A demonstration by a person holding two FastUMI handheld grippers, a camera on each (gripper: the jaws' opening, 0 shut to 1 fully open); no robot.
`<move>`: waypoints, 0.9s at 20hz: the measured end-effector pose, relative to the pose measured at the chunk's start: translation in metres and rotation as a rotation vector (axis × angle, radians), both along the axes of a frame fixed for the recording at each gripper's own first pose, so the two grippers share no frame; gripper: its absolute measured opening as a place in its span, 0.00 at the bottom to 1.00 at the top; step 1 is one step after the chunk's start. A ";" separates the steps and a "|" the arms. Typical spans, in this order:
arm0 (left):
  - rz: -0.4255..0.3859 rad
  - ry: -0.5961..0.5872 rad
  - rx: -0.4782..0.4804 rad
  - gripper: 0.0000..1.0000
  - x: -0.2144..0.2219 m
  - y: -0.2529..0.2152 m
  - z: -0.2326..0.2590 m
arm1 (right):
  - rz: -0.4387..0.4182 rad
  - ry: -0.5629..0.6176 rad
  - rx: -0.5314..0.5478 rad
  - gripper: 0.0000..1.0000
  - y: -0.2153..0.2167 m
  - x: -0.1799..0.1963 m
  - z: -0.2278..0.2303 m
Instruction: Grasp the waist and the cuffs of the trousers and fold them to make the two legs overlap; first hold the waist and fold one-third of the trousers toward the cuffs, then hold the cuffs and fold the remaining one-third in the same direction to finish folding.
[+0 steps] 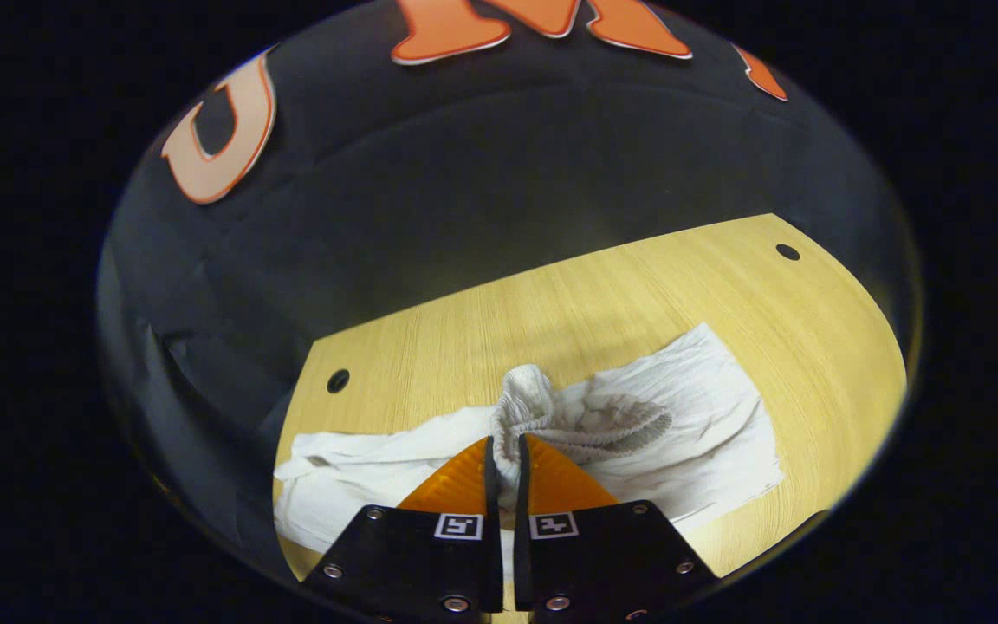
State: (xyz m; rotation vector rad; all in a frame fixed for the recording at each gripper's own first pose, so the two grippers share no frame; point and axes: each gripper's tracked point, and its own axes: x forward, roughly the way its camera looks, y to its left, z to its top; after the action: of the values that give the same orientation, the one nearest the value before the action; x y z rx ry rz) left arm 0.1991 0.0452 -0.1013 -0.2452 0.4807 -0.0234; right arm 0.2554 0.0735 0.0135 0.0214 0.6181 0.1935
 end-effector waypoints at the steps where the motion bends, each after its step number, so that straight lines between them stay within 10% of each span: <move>1: 0.002 0.006 0.003 0.99 0.000 0.001 -0.003 | 0.021 0.004 -0.032 0.05 -0.002 -0.001 0.006; 9: -0.004 0.051 -0.007 0.99 -0.008 -0.006 -0.017 | 0.103 0.112 0.052 0.49 -0.015 -0.016 0.038; 12: -0.006 0.081 -0.019 0.99 -0.013 -0.015 -0.028 | 0.114 0.089 0.031 0.99 -0.013 -0.023 0.038; 18: 0.034 0.175 -0.155 0.99 -0.029 -0.031 -0.055 | 0.118 0.096 0.071 0.99 -0.030 -0.037 0.042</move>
State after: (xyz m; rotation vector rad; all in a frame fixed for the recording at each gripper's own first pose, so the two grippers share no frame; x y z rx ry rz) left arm 0.1697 0.0144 -0.1568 -0.4094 0.6496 -0.0060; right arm 0.2182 0.0431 0.0553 0.0629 0.7088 0.3300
